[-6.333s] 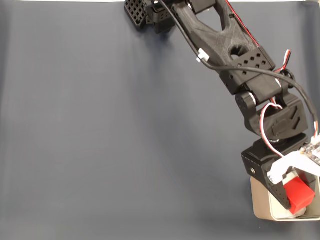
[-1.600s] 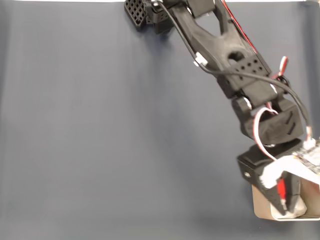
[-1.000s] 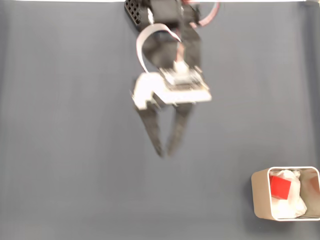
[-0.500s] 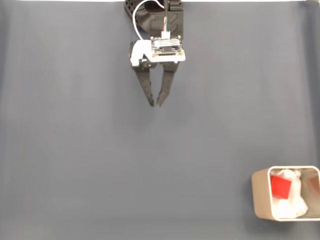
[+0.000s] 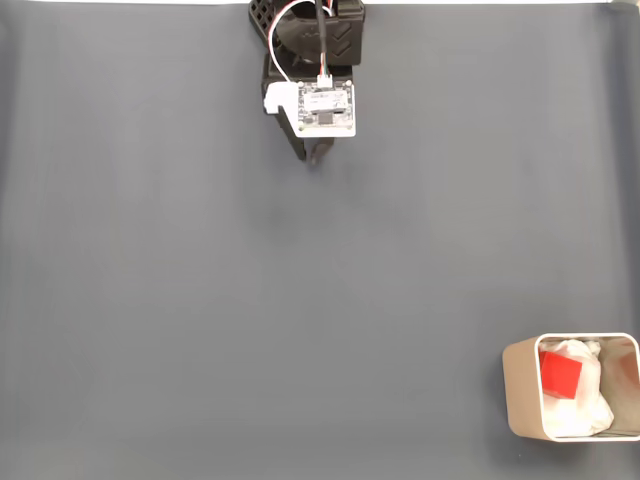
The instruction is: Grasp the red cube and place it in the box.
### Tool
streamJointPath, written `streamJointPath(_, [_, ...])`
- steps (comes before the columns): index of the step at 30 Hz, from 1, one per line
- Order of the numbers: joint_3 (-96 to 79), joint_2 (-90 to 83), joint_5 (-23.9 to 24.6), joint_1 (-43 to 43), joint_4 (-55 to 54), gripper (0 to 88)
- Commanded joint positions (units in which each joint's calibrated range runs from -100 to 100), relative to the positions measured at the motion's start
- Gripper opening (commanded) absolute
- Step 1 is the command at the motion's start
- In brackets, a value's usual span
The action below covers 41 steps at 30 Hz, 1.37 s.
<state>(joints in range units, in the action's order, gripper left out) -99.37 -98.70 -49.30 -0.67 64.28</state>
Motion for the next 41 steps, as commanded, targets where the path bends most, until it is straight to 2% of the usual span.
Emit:
streamJointPath(1, [-0.45, -1.13, 0.05, -0.40, 7.36, 0.0])
streamJointPath(4, [-0.45, -1.22, -0.05, -0.40, 11.62, 0.0])
streamJointPath(41, [-0.45, -1.22, 0.24, -0.68, 11.62, 0.0])
